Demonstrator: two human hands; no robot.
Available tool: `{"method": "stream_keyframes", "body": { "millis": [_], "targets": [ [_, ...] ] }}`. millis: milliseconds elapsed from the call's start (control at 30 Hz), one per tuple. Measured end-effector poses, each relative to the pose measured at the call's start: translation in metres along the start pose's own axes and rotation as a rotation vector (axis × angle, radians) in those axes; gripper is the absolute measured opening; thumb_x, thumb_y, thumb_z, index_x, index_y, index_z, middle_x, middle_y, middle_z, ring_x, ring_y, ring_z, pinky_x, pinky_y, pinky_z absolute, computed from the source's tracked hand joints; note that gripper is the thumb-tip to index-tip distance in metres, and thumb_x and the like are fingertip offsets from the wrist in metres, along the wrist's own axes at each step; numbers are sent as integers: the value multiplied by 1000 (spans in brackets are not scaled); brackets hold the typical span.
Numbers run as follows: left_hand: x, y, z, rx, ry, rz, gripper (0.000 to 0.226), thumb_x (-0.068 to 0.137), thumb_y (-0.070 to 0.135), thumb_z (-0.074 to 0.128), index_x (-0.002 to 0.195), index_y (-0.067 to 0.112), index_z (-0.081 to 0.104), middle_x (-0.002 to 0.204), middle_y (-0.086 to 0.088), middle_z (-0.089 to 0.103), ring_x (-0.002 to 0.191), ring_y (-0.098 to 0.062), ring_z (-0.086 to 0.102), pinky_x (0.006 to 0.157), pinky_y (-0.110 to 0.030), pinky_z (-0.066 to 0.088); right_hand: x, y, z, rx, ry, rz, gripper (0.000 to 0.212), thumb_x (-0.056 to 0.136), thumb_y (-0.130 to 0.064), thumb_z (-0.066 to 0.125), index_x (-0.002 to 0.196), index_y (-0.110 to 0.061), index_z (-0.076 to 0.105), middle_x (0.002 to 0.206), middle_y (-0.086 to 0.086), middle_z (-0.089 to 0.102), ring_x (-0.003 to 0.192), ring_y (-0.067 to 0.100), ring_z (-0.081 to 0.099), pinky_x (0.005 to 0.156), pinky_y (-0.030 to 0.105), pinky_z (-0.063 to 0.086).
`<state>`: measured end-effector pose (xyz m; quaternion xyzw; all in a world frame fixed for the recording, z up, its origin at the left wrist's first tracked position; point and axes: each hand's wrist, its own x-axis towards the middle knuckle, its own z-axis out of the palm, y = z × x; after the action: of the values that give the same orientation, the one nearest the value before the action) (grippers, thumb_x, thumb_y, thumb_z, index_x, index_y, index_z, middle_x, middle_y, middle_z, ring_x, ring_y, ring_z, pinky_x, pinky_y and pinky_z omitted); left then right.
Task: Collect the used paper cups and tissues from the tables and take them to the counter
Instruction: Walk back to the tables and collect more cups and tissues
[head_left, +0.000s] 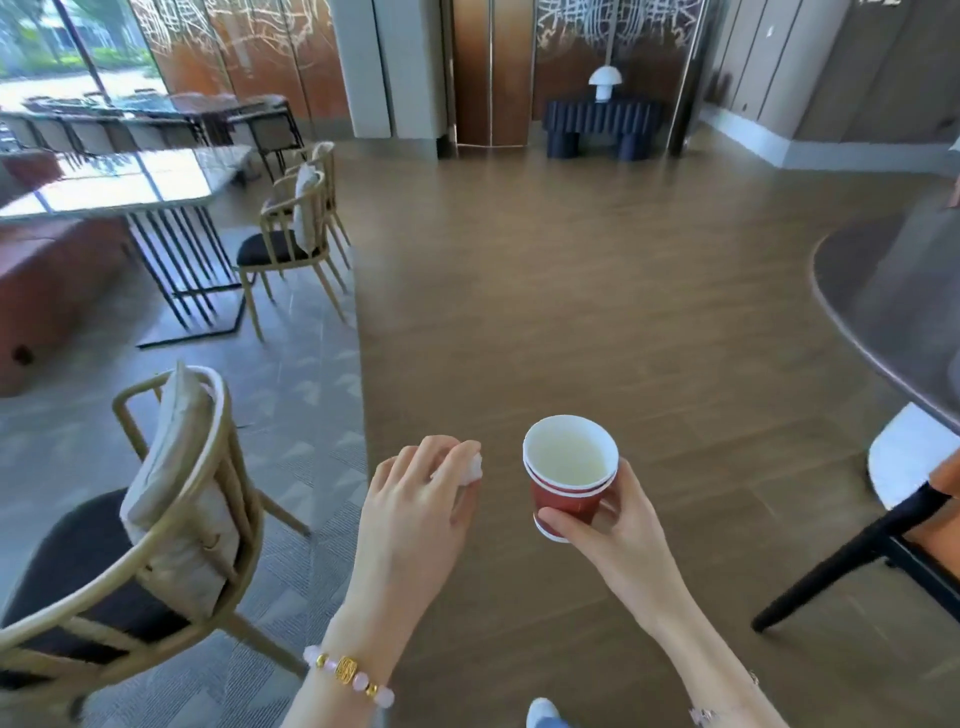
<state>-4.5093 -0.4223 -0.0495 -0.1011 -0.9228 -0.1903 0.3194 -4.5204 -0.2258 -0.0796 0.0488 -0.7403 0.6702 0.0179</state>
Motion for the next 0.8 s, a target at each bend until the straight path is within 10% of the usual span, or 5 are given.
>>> {"method": "stream_keyframes", "body": {
  "millis": [800],
  "targets": [
    [255,-254,121,305,50,-338,30,72,12,78,100,14,66,96,-1,66,79,-25,63,71,-36,51,436,30,166,-31,-413,-43,58,66,-14,85,112,-33,55,99,-22,68,93,-4,63,73,6,44]
  ]
}}
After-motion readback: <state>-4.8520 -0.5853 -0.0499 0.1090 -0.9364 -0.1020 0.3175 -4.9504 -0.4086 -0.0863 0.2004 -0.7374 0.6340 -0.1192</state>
